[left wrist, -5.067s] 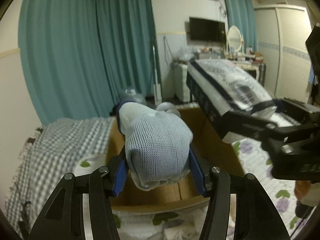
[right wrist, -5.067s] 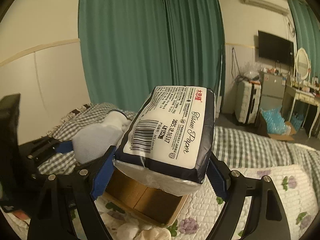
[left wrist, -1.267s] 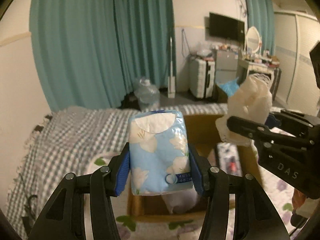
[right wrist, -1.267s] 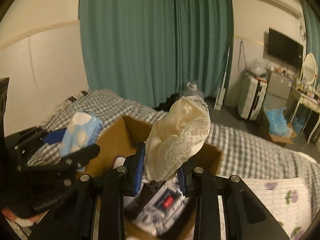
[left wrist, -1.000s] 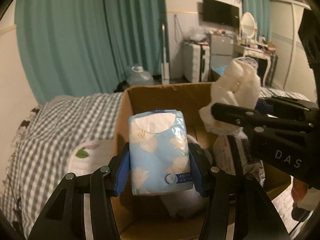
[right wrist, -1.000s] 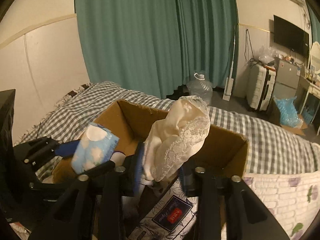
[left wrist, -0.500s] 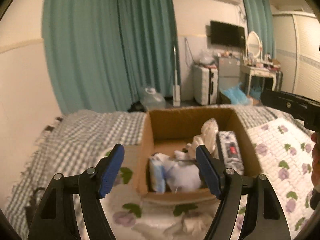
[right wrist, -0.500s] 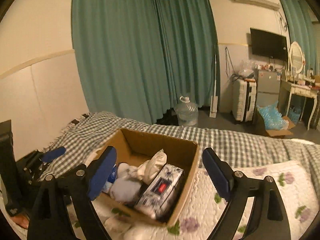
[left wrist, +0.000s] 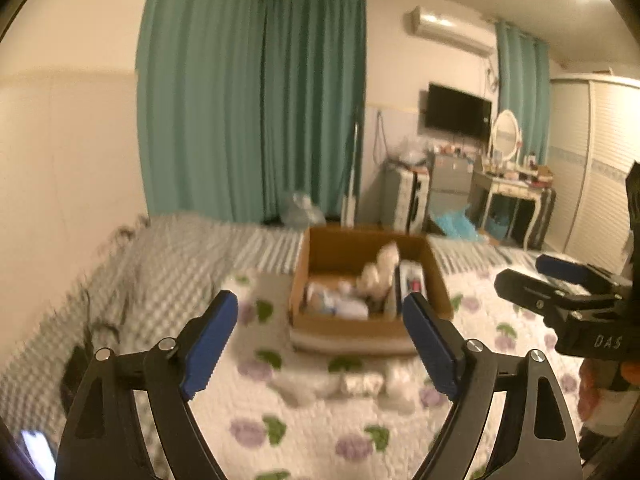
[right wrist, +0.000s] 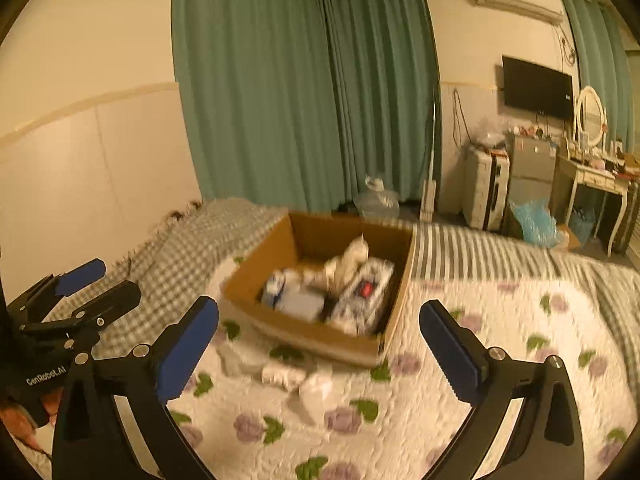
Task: Organize soft objects
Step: 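Grasp the white cloth with the right tool while the left tool grasps the white socks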
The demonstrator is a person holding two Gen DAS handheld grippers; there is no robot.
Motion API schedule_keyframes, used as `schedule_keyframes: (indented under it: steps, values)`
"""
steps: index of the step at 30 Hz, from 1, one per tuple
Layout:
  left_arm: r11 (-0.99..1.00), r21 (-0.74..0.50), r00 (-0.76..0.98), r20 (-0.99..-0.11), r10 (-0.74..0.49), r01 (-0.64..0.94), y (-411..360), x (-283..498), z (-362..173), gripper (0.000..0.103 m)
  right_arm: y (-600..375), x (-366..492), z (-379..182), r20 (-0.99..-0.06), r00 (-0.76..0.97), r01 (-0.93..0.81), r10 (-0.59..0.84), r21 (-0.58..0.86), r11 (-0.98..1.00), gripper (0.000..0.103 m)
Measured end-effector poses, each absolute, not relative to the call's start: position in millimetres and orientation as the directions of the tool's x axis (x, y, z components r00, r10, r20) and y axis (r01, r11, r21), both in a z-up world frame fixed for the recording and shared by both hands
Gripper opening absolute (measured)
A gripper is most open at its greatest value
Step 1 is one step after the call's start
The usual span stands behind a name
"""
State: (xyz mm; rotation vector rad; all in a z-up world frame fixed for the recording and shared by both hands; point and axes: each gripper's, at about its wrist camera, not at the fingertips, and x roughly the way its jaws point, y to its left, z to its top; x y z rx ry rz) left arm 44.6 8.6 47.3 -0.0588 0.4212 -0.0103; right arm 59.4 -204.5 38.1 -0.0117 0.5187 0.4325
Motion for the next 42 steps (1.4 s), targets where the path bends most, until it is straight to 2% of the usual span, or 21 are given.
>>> schedule_keyframes:
  steps: [2, 6, 8, 9, 11, 17, 20, 23, 30, 36, 42]
  values:
    - [0.997, -0.075, 0.891, -0.454, -0.023, -0.012, 13, 48, 28, 0.086, -196, 64, 9, -0.547, 0.743, -0.406, 0.386, 0.091, 0.909, 0.101]
    - [0.996, -0.067, 0.828, -0.561, 0.011, -0.058, 21, 71, -25, 0.086, -183, 80, -37, -0.608, 0.714, -0.405, 0.348, 0.048, 0.913, 0.101]
    - [0.996, -0.050, 0.804, -0.594, 0.032, -0.076, 20, 79, -47, 0.086, -176, 91, -66, -0.656, 0.681, -0.404, 0.326, 0.034, 0.914, 0.097]
    - [0.994, -0.044, 0.782, -0.621, 0.050, -0.098, 20, 85, -59, 0.086, -174, 97, -77, -0.674, 0.667, -0.405, 0.319, 0.031, 0.914, 0.090]
    - [0.994, -0.069, 0.761, -0.649, 0.022, -0.087, 21, 89, -73, 0.086, -167, 109, -102, -0.718, 0.625, -0.410, 0.305, 0.030, 0.912, 0.084]
    - [0.996, -0.026, 0.736, -0.676, 0.047, -0.089, 18, 100, -96, 0.086, -162, 136, -134, -0.772, 0.543, -0.415, 0.330, 0.095, 0.905, 0.062]
    - [0.995, -0.027, 0.728, -0.683, 0.050, -0.094, 19, 102, -102, 0.086, -162, 140, -138, -0.786, 0.505, -0.433, 0.355, 0.125, 0.893, 0.035]
    - [0.996, -0.025, 0.732, -0.679, 0.046, -0.086, 15, 100, -102, 0.086, -163, 134, -132, -0.783, 0.498, -0.454, 0.371, 0.129, 0.882, 0.031]
    - [1.000, -0.007, 0.768, -0.640, 0.002, -0.008, -23, 93, -94, 0.086, -188, 122, -99, -0.733, 0.576, -0.430, 0.360, 0.103, 0.897, 0.031]
    - [0.998, -0.014, 0.718, -0.694, -0.053, 0.060, -61, 114, -115, 0.086, -218, 131, -91, -0.724, 0.605, -0.355, 0.331, 0.126, 0.926, 0.031]
    - [0.999, 0.028, 0.694, -0.720, 0.001, 0.028, -72, 143, -133, 0.085, -223, 141, -100, -0.725, 0.586, -0.341, 0.361, 0.184, 0.922, 0.031]
